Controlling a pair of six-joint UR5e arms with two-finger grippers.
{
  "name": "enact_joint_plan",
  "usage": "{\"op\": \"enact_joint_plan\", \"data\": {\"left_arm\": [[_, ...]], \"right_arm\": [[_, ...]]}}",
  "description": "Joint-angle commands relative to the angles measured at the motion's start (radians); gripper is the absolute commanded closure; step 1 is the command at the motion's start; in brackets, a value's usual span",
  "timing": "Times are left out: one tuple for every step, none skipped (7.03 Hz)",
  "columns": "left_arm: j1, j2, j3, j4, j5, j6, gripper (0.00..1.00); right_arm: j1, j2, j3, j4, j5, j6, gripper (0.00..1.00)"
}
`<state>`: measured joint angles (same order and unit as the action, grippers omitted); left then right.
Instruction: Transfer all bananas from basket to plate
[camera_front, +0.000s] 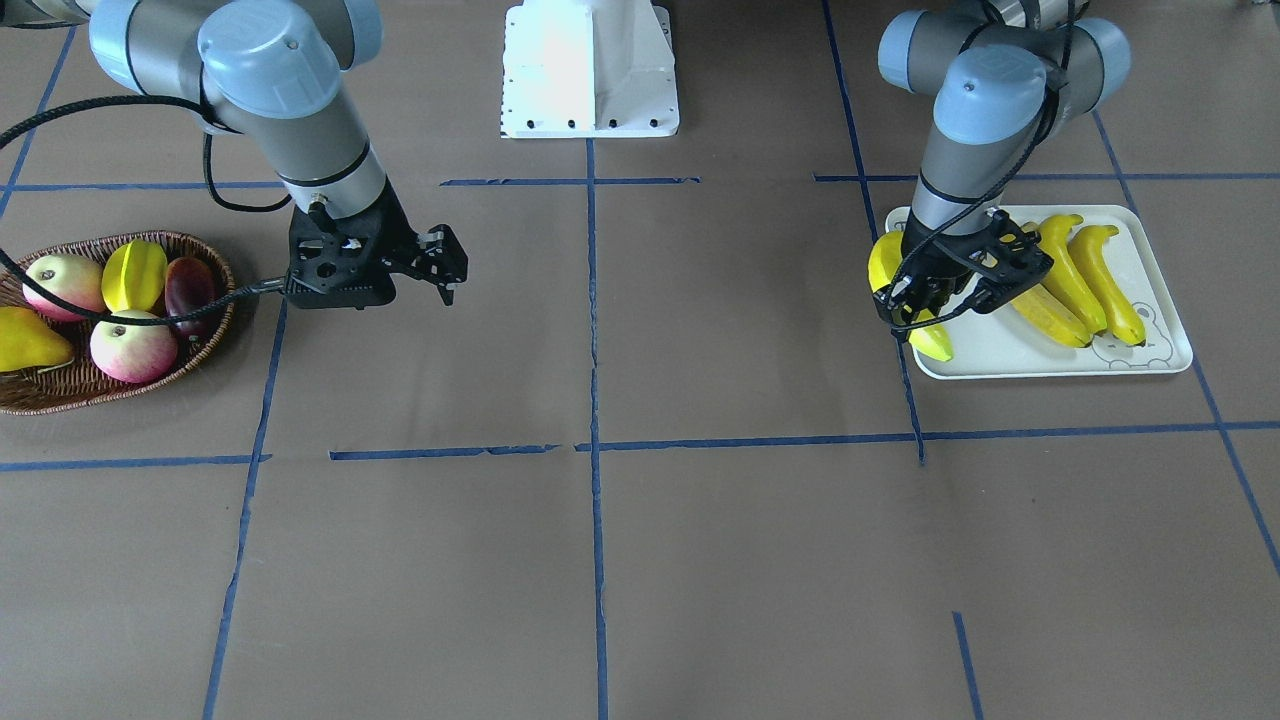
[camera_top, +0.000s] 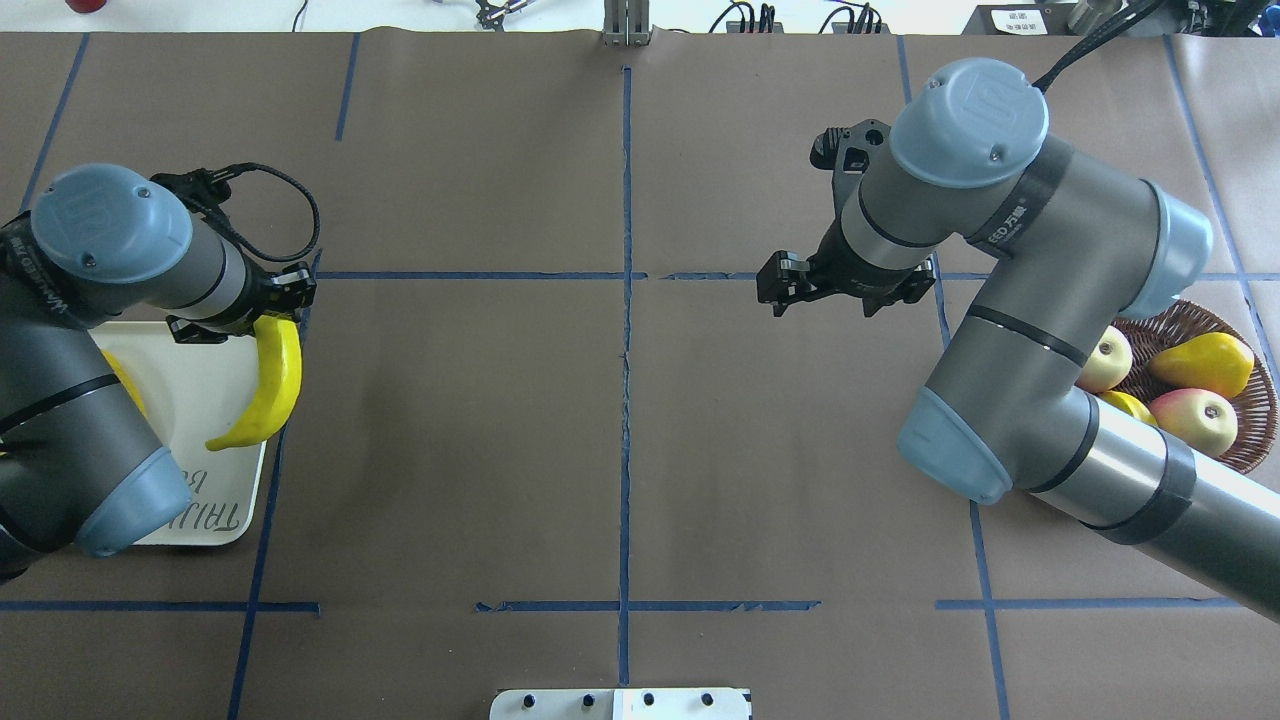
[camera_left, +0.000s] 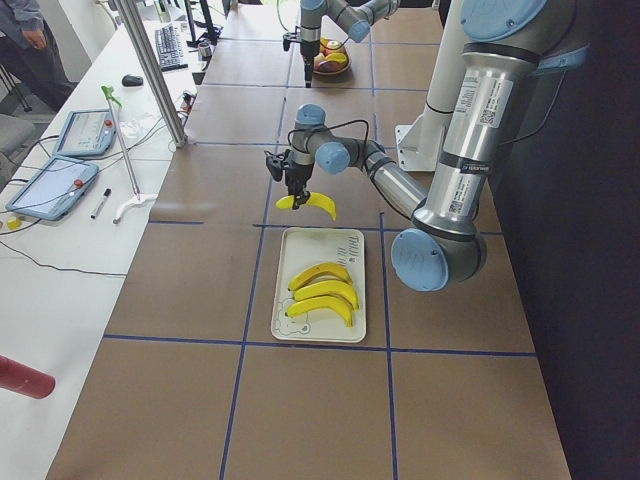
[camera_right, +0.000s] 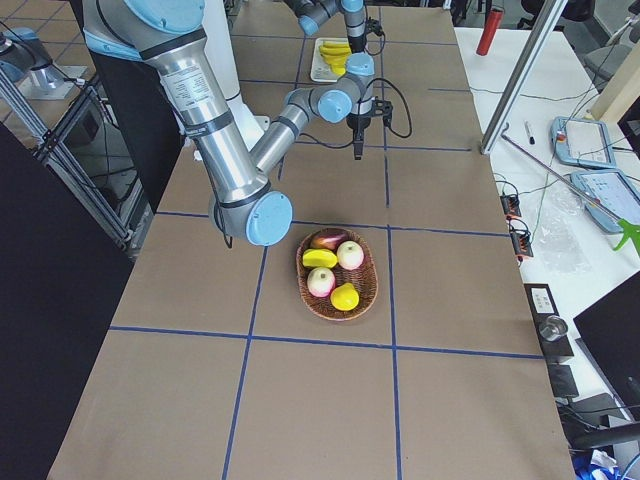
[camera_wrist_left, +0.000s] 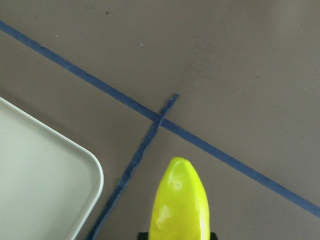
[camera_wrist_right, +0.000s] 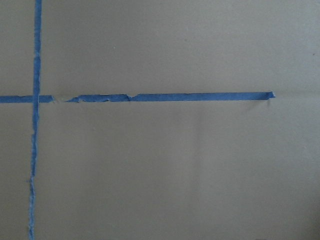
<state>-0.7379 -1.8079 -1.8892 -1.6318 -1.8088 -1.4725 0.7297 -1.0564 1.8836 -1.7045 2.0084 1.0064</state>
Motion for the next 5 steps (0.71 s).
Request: {"op": "enact_joint_plan", "data": {"left_arm": [[-0.001,0.109,-0.019,-0.005,-0.003,0.011,1.0],[-0.012,0.128,-0.016,-0.007,-0.001,-0.049,0.98],[-0.014,0.134,-0.016,-0.007,-0.003,-0.092,0.98],[-0.011,0.131,-0.008,-0.02,-0.003,-0.159,0.98],[-0.012,0.134,0.002,-0.077,-0.003,-0.213,0.98]], "right_arm": [[0.017,-0.03,0.04,-0.043,0.001,-0.057,0.0],[0.019,-0.031,0.04,-0.043,0.001,-0.071,0.0],[0.017,-0.036,0.038,-0.043,0.0,-0.072,0.0],[0.016,-0.036,0.034,-0.041,-0.002,-0.074,0.0],[0.016,-0.036,0.034,-0.041,0.0,-0.074,0.0]]}}
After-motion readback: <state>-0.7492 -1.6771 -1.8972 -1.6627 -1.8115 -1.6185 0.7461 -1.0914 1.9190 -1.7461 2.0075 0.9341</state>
